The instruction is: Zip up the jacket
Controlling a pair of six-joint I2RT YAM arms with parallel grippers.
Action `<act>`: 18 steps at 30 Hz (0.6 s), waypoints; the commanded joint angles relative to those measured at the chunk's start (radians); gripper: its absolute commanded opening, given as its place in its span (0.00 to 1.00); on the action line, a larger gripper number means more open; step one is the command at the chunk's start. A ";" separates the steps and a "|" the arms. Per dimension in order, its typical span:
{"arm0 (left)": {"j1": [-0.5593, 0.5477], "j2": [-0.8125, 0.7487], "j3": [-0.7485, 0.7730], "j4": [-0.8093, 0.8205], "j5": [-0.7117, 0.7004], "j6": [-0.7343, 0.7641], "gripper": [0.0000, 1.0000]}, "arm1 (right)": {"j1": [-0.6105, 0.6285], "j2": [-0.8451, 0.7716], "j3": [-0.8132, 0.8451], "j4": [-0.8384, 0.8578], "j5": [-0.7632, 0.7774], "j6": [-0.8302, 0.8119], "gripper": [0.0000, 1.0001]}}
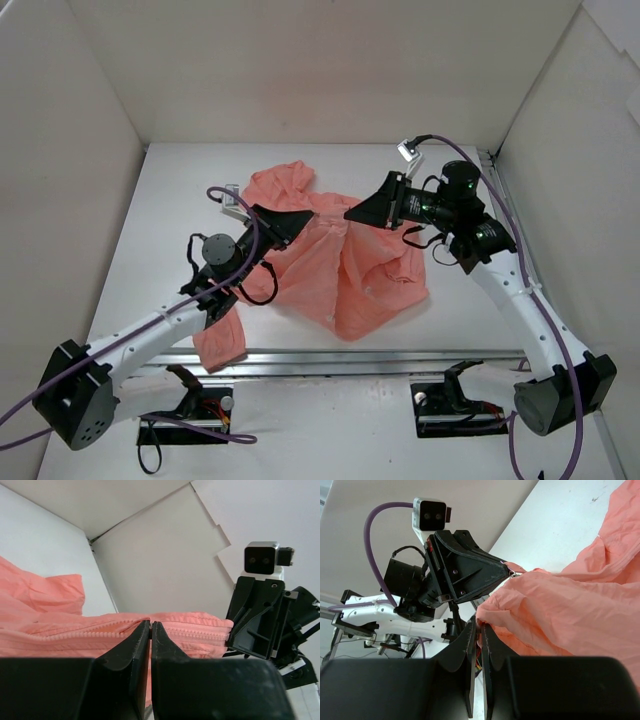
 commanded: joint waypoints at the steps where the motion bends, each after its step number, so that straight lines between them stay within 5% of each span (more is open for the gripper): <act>1: 0.032 -0.049 0.027 -0.056 0.007 0.072 0.00 | -0.015 -0.030 0.018 0.066 -0.008 -0.026 0.00; 18: 0.221 -0.118 0.154 -0.541 0.042 0.293 0.00 | -0.037 0.017 -0.018 -0.059 0.263 -0.237 0.00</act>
